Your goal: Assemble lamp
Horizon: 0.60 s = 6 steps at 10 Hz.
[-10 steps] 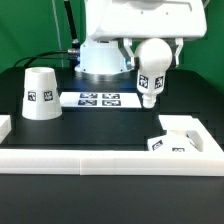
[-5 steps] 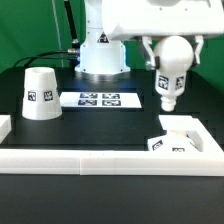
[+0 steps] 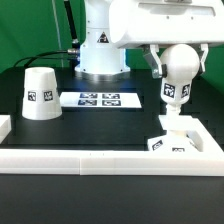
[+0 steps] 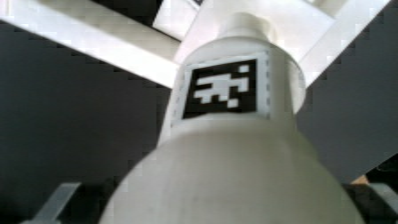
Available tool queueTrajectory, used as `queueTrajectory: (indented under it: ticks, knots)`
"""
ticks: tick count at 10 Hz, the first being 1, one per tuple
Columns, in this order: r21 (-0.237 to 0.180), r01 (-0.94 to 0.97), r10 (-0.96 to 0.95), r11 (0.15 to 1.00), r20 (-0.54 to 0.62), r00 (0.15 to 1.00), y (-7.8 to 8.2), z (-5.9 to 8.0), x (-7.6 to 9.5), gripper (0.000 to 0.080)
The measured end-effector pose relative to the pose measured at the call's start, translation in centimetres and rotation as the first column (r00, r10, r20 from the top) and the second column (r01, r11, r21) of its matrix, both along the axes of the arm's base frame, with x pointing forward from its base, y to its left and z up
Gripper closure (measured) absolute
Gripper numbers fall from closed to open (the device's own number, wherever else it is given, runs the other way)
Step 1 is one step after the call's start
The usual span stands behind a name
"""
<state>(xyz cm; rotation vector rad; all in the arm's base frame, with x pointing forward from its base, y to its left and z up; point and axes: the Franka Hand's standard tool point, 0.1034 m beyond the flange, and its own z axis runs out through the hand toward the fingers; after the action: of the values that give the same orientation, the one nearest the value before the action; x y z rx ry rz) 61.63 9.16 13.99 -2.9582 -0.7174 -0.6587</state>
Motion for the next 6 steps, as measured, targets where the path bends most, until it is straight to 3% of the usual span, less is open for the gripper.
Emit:
queueTrajectory:
  ticks: [6]
  knots:
    - [-0.009, -0.004, 0.005, 1.0, 0.077, 0.997, -0.32, -0.33, 0.18, 0.0223]
